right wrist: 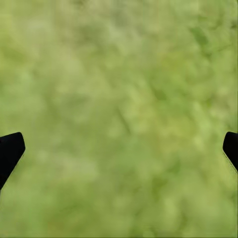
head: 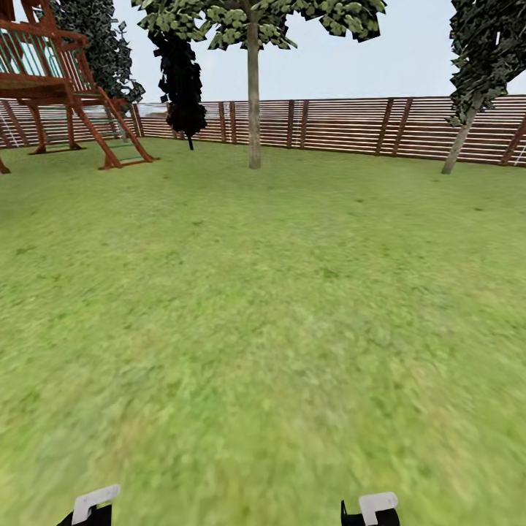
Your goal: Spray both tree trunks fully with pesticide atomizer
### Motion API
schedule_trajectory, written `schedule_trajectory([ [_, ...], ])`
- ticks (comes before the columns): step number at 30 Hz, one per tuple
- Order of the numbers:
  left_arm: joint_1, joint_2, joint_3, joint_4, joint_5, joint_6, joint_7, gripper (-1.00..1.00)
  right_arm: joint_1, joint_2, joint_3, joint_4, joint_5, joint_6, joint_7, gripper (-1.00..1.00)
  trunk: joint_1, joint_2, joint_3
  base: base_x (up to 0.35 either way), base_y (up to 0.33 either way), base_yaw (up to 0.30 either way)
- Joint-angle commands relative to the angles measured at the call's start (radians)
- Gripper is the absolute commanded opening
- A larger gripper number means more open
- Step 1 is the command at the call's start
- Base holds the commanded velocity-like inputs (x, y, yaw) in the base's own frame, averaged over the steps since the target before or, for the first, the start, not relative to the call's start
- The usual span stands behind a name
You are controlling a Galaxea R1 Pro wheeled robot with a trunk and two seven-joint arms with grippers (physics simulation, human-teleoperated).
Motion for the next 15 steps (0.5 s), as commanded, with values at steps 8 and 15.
schedule_trajectory([
  [8,0.0,0.0,0.0,0.0,0.0,0.0,0.0,-1.0,0.0,0.0,0.0,0.0,0.0,0.0,0.0,1.0,0.0,0.0,0.0,0.337,0.0,0.0],
  [15,0.0,0.0,0.0,0.0,0.0,0.0,0.0,-1.0,0.0,0.0,0.0,0.0,0.0,0.0,0.0,1.0,0.0,0.0,0.0,0.337,0.0,0.0],
])
